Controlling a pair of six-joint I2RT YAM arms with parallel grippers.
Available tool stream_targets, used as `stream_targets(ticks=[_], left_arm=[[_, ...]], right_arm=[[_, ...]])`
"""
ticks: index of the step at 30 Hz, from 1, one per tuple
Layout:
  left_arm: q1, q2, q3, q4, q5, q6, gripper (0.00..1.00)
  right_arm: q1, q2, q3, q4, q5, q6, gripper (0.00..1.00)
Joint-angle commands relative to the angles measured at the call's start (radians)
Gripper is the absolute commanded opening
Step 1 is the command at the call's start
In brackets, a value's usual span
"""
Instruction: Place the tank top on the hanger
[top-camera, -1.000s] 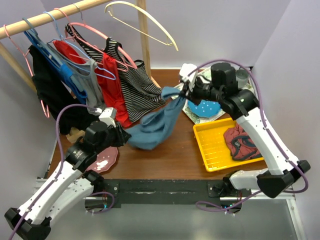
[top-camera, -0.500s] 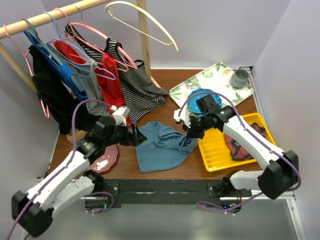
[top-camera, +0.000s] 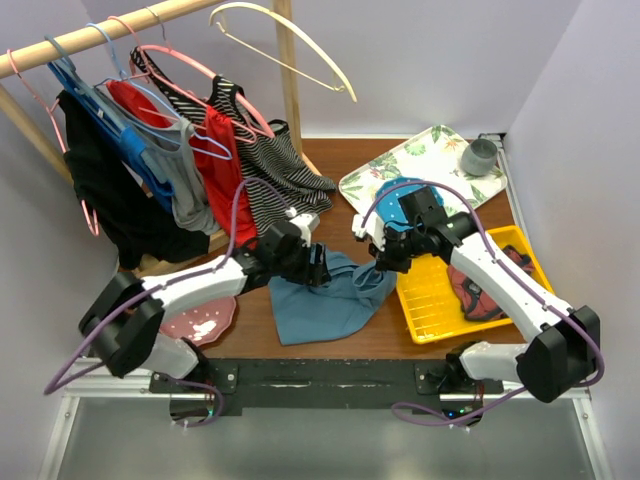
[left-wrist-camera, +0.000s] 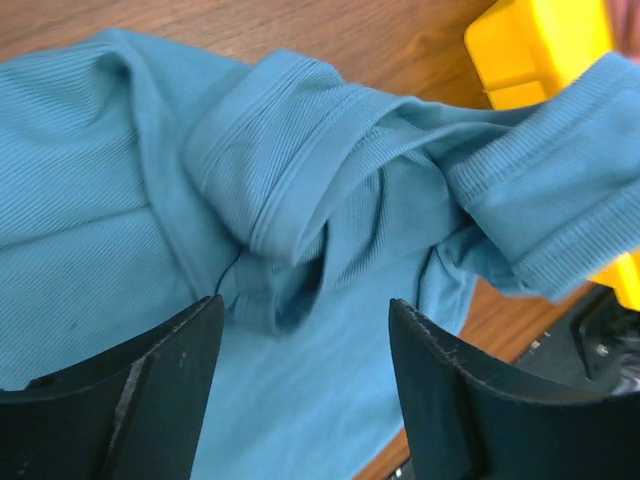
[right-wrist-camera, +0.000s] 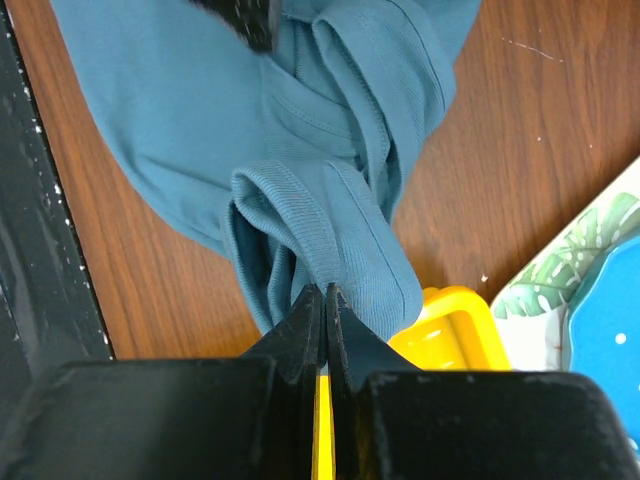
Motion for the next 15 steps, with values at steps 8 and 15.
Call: stream_targets(ticks=[8, 15], left_arm=[[-0.052, 0.243, 0.202, -0.032, -0.239, 0.052, 0.5], [-0.053, 0.217, 0.199, -0.027, -0.251, 0.042, 0.12]], right_arm=[[-0.017, -0.003, -0.027, 0.035, -0.041, 0.014, 0.0], [-0.02, -0.011, -0.047, 0.034, -0.046, 0.012, 0.0]])
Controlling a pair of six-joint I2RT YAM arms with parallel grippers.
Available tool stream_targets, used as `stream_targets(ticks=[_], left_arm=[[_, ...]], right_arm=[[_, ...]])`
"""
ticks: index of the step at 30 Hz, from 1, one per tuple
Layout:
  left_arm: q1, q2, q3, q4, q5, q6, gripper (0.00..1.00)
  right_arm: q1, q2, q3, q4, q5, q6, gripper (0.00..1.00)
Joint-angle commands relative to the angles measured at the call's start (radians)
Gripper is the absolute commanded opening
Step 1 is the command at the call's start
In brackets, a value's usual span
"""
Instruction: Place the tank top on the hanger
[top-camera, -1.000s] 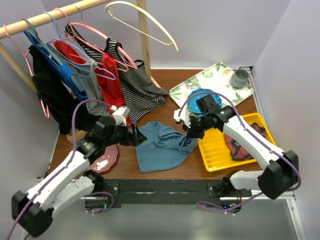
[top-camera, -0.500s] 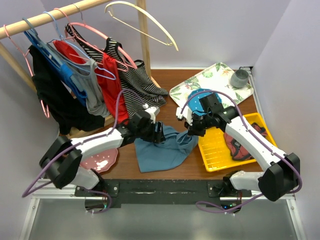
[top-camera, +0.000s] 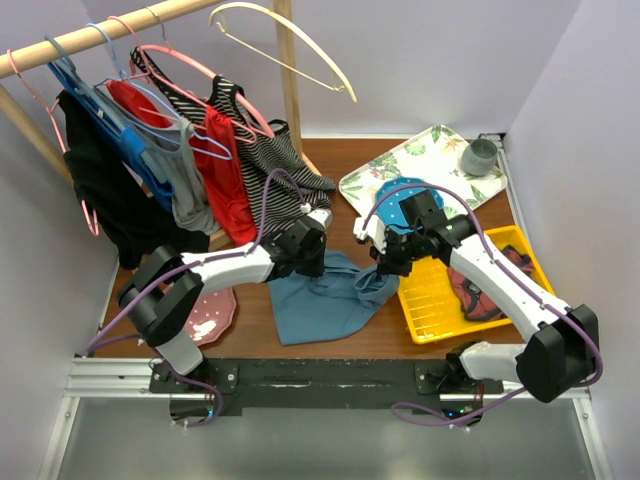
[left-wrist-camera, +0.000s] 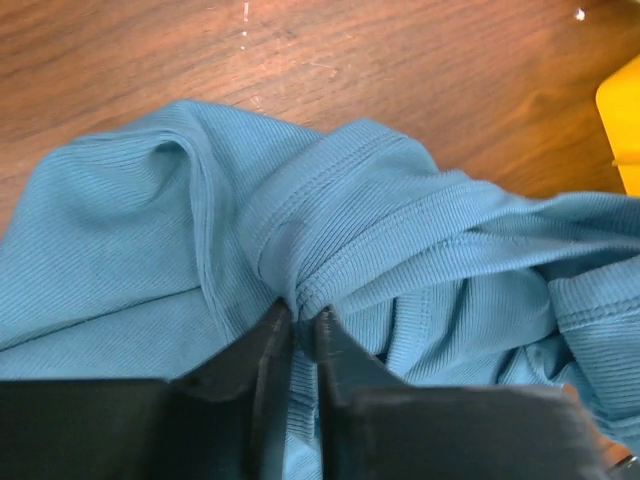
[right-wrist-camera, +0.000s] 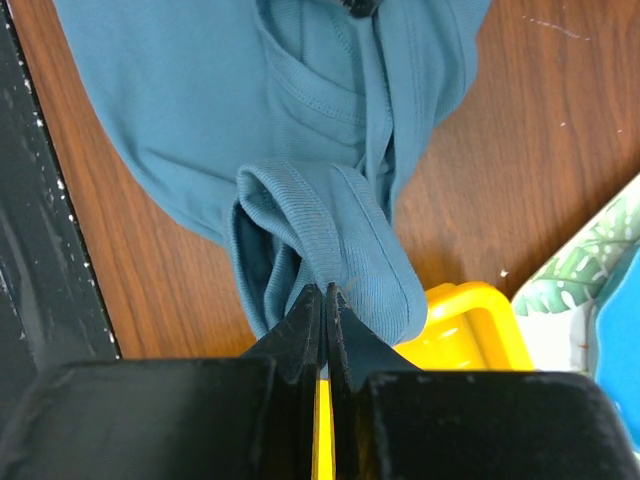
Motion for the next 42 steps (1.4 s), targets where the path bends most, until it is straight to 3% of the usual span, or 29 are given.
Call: stream_targets(ticks=[1, 6, 12, 16, 21, 25, 30, 36, 37, 38, 39, 40, 41, 42], left_arm=[[-0.002, -0.05, 0.024, 0.01, -0.041, 0.011, 0.0], [-0.002, -0.221, -0.052, -0.017, -0.112, -0.009, 0.0], [-0.002, -0.6, -0.069, -0.149, -0.149, -0.026, 0.0], [-0.001, -0.781, 0.045, -0.313, -0.184, -0.023, 0.0], [-0.001, -0.858, 0.248, -0.436, -0.187, 0.015, 0.0], [-0.002, -0.863, 0.331, -0.52, -0.221, 0.02, 0.0], [-0.001, -0.92, 0.177, -0.507, -0.17, -0.032, 0.0], [-0.001, -0.966, -0.164, -0.357, 0.011, -0.124, 0.0], [-0.001, -0.961, -0.236, -0.337, 0.046, -0.138, 0.0], [-0.001, -0.951, -0.264, -0.306, 0.058, -0.143, 0.04], [-0.001, -0.943, -0.282, -0.3, 0.065, -0.146, 0.07], [-0.001, -0.937, -0.301, -0.3, 0.062, -0.146, 0.11], [-0.001, -0.932, -0.304, -0.306, 0.055, -0.143, 0.26], [-0.001, -0.932, -0.301, -0.313, 0.046, -0.138, 0.34]], right_arm=[[-0.007, -0.011, -0.01, 0.019, -0.036, 0.003, 0.0], [-0.008, -0.007, 0.039, -0.021, -0.043, -0.023, 0.0], [-0.005, -0.02, 0.229, -0.087, -0.037, -0.054, 0.0], [-0.007, -0.026, 0.439, -0.131, -0.069, -0.058, 0.0], [-0.008, -0.042, 0.587, -0.122, -0.103, -0.009, 0.0], [-0.016, -0.068, 0.482, -0.067, -0.057, -0.004, 0.0], [-0.025, -0.094, 0.168, 0.004, 0.028, -0.026, 0.05], [-0.025, -0.068, 0.01, 0.01, 0.022, -0.049, 0.23], [-0.025, -0.065, 0.013, 0.004, 0.029, -0.06, 0.34], [-0.025, -0.06, 0.022, -0.007, 0.032, -0.063, 0.42], [-0.025, -0.057, 0.056, -0.03, 0.032, -0.072, 0.57], [-0.025, -0.047, 0.078, -0.041, 0.032, -0.077, 0.63], [-0.025, -0.04, 0.101, -0.05, 0.033, -0.075, 0.67], [-0.027, -0.033, 0.154, -0.062, 0.033, -0.072, 0.72]])
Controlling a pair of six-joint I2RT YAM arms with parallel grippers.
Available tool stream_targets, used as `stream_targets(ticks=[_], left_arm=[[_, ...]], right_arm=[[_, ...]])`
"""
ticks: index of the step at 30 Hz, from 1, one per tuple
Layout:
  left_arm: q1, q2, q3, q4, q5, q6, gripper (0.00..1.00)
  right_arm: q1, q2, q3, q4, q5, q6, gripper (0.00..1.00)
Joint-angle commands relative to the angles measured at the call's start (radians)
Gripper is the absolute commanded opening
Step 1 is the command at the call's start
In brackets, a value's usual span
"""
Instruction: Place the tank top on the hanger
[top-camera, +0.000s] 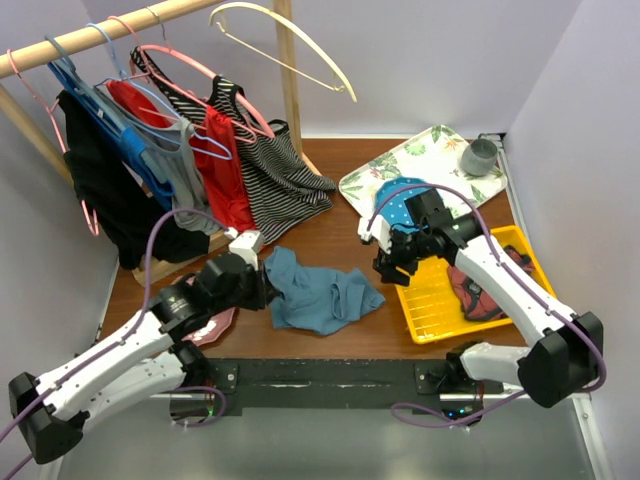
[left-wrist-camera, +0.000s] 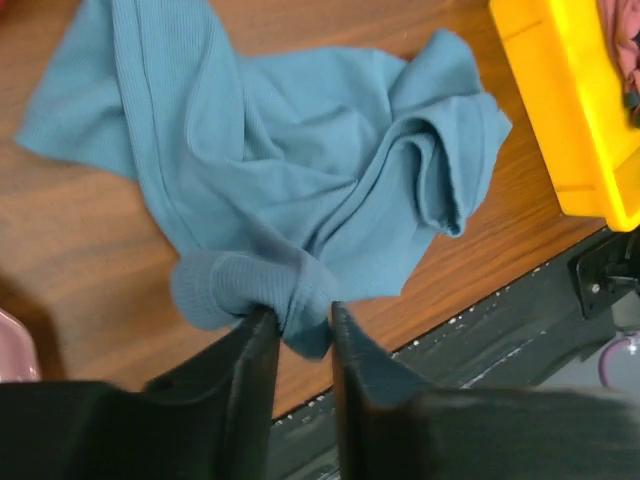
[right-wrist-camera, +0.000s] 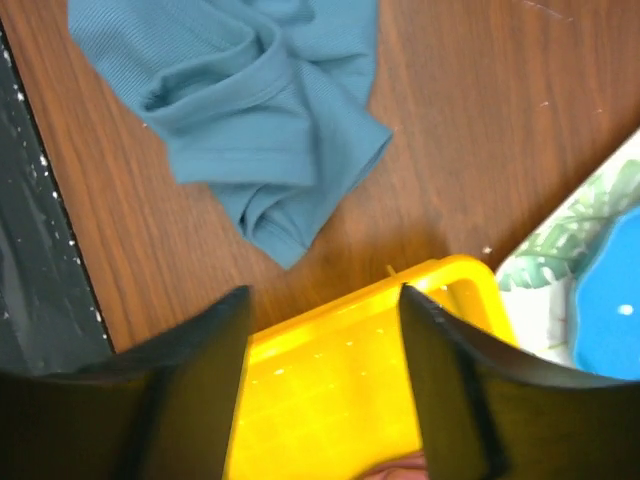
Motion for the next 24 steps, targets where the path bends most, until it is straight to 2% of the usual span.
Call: stream_targets(ticks=[1, 2, 5, 8, 9, 12, 14, 15, 18, 21, 24], left_arm=[[-0.001, -0.011, 0.01, 0.088, 0.033, -0.014, 0.41], [-0.001, -0.022, 0.019, 0.066, -0.001, -0.008, 0.56], [-0.002, -0.051, 0.059, 0.019, -0.078, 0.026, 0.71], [-0.001, -0.097, 0.078, -0.003, -0.136, 0.058, 0.81], [-0.001, -0.109, 0.079, -0.006, -0.152, 0.06, 0.83], [-0.002, -0.16, 0.07, -0.012, -0.202, 0.057, 0.87], [-0.001, -0.197, 0.053, 0.0, -0.224, 0.041, 0.88], [-0.001, -0.208, 0.045, 0.005, -0.227, 0.032, 0.88], [-0.002, -0.243, 0.025, 0.019, -0.238, 0.027, 0.88], [-0.001, -0.258, 0.027, 0.016, -0.253, 0.035, 0.89], [-0.001, -0.261, 0.038, 0.013, -0.274, 0.05, 0.91]], right_arm=[[-0.003, 0.017, 0.173, -0.014, 0.013, -0.017, 0.73], [-0.001, 0.031, 0.205, -0.012, 0.015, -0.006, 0.74], [-0.004, 0.121, 0.369, 0.041, 0.042, 0.11, 0.76], [-0.013, 0.225, 0.561, 0.146, 0.072, 0.301, 0.8], [-0.021, 0.25, 0.657, 0.21, 0.079, 0.408, 0.83], [-0.035, 0.354, 0.837, 0.314, 0.111, 0.588, 0.88], [-0.043, 0.413, 0.944, 0.328, 0.124, 0.656, 0.88], [-0.049, 0.483, 1.06, 0.324, 0.147, 0.708, 0.88], [-0.06, 0.592, 1.258, 0.307, 0.182, 0.759, 0.88], [-0.061, 0.649, 1.377, 0.31, 0.201, 0.771, 0.88], [-0.061, 0.707, 1.422, 0.333, 0.185, 0.813, 0.86]])
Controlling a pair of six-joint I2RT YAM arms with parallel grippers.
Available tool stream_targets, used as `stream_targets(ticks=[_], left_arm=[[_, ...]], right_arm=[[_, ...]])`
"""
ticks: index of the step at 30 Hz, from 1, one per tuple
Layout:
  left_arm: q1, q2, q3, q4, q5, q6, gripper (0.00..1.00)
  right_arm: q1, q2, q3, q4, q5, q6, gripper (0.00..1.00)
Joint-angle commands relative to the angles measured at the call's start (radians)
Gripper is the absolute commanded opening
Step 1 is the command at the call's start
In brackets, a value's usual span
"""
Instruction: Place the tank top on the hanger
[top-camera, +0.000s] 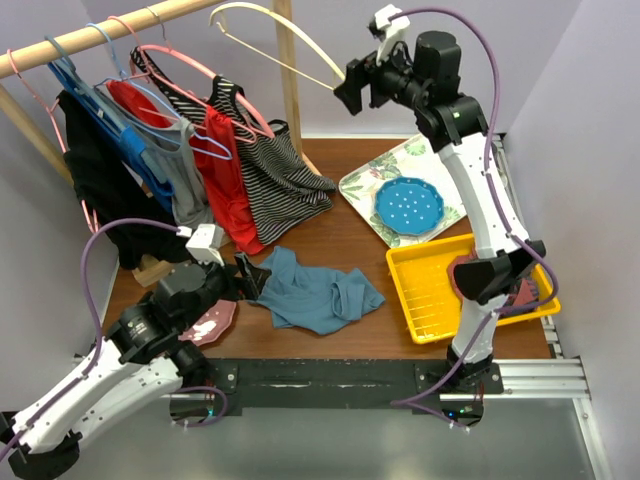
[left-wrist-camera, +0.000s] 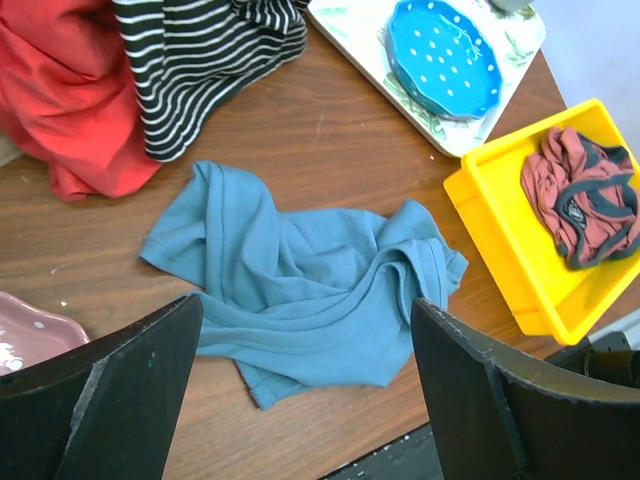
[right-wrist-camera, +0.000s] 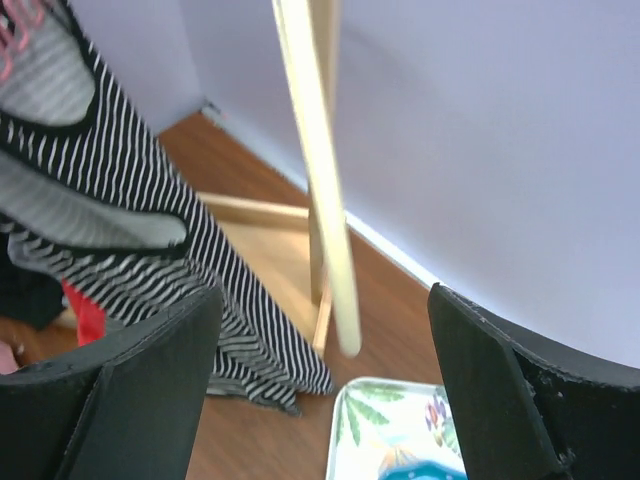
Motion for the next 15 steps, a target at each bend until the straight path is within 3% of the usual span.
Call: stream_targets(ticks=[1, 8, 13, 15], left_arm=[[-0.001, -0.004, 0.011, 0.023, -0.058, 0.021, 0.91], [-0.001, 0.031, 0.031, 0.023, -0.054, 0.034, 0.91], [-0.001, 0.027, 0.031, 0.017, -0.057, 0.027, 0.91], [-0.002, 0.027, 0.031, 0.019, -0.057, 0.025, 0.9]], right_arm=[[0.0, 0.06, 0.094, 0.048, 0.011, 0.121, 0.85], [0.0, 0.162, 0.155, 0.081, -0.078, 0.154, 0.74], [-0.001, 0.182, 0.166, 0.088, -0.143, 0.138, 0.47], [0.0, 0.187, 0.17, 0.088, -0.173, 0.121, 0.3]])
